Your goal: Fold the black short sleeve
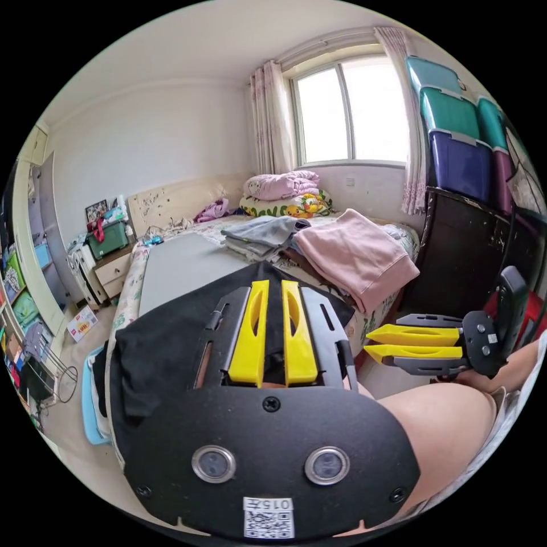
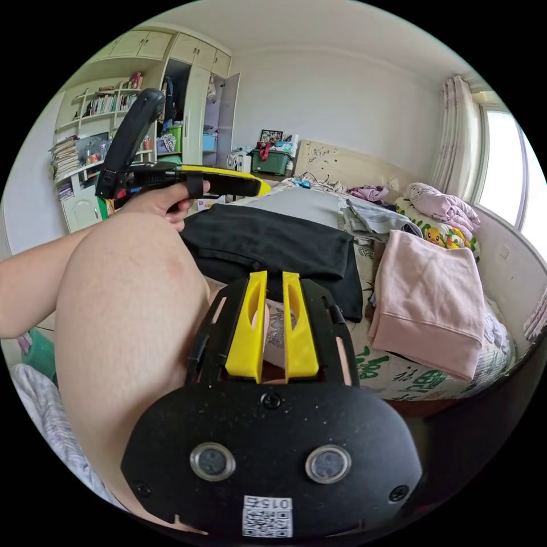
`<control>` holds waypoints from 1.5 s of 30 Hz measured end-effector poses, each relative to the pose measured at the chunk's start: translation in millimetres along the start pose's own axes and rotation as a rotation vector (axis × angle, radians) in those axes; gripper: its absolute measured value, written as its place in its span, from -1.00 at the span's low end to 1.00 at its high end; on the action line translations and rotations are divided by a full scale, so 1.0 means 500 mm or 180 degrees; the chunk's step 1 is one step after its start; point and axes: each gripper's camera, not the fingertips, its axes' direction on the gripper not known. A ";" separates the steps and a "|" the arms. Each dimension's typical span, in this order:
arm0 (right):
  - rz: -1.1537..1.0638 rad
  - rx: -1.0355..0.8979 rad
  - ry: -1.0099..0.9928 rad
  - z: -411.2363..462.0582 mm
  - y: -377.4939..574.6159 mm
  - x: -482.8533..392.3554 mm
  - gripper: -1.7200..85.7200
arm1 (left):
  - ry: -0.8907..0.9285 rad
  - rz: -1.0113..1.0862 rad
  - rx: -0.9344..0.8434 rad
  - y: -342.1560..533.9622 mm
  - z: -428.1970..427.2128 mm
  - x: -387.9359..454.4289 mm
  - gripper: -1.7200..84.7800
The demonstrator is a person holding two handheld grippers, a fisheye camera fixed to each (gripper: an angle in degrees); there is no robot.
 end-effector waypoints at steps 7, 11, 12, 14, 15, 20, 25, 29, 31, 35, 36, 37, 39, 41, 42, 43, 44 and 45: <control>0.0078 0.0240 0.0080 -0.009 0.037 -0.062 -0.96 | 0.0006 -0.0097 -0.0033 0.019 -0.044 0.001 -0.84; 0.0160 0.0253 -0.0014 -0.004 0.046 -0.070 -0.98 | -0.0071 -0.0092 -0.0007 0.028 -0.067 0.002 -0.84; 0.0111 0.0217 0.0005 0.003 0.048 -0.081 -0.98 | -0.0090 -0.0125 0.0006 0.032 -0.073 -0.001 -0.84; 0.0012 0.0208 0.0046 0.010 0.051 -0.098 -0.98 | -0.0112 -0.0174 0.0020 0.036 -0.081 -0.007 -0.84; -0.0052 0.0216 0.0075 0.013 0.053 -0.109 -0.98 | -0.0130 -0.0185 0.0026 0.038 -0.087 -0.008 -0.84; -0.0143 0.0234 0.0136 0.027 0.059 -0.130 -0.98 | -0.0256 -0.0159 0.0065 0.044 -0.106 -0.003 -0.84; -0.0127 0.0188 0.0113 0.047 0.060 -0.126 -0.98 | -0.0322 -0.0234 0.0100 0.049 -0.119 -0.014 -0.84; -0.0135 0.0159 0.0112 0.059 0.058 -0.120 -0.97 | -0.0347 -0.0224 0.0103 0.048 -0.123 -0.018 -0.84; -0.0114 0.0149 0.0122 0.067 0.055 -0.111 -0.97 | -0.0352 -0.0228 0.0093 0.048 -0.125 -0.024 -0.84; -0.0047 0.0143 0.0109 0.077 0.048 -0.092 -0.95 | -0.0362 -0.0232 0.0056 0.047 -0.130 -0.037 -0.84; -0.0030 0.0131 0.0079 0.081 0.046 -0.086 -0.94 | -0.0381 -0.0231 0.0058 0.048 -0.135 -0.040 -0.84; -0.0018 0.0116 0.0054 0.086 0.043 -0.079 -0.94 | -0.0409 -0.0241 0.0076 0.049 -0.141 -0.043 -0.84; 0.0005 0.0098 0.0036 0.092 0.038 -0.069 -0.93 | -0.0455 -0.0287 0.0122 0.053 -0.150 -0.052 -0.84; 0.0043 0.0089 0.0010 0.099 0.033 -0.056 -0.92 | -0.0471 -0.0355 0.0162 0.059 -0.158 -0.066 -0.84; 0.0079 0.0072 -0.0026 0.105 0.029 -0.046 -0.91 | -0.0477 -0.0407 0.0186 0.064 -0.163 -0.078 -0.85; 0.0116 0.0051 -0.0071 0.112 0.025 -0.035 -0.90 | -0.0505 -0.0488 0.0230 0.070 -0.169 -0.091 -0.86; 0.0132 0.0040 -0.0096 0.115 0.022 -0.030 -0.89 | -0.0522 -0.0540 0.0258 0.074 -0.173 -0.098 -0.86; 0.0162 0.0025 -0.0144 0.121 0.017 -0.021 -0.87 | -0.0548 -0.0651 0.0322 0.082 -0.182 -0.114 -0.86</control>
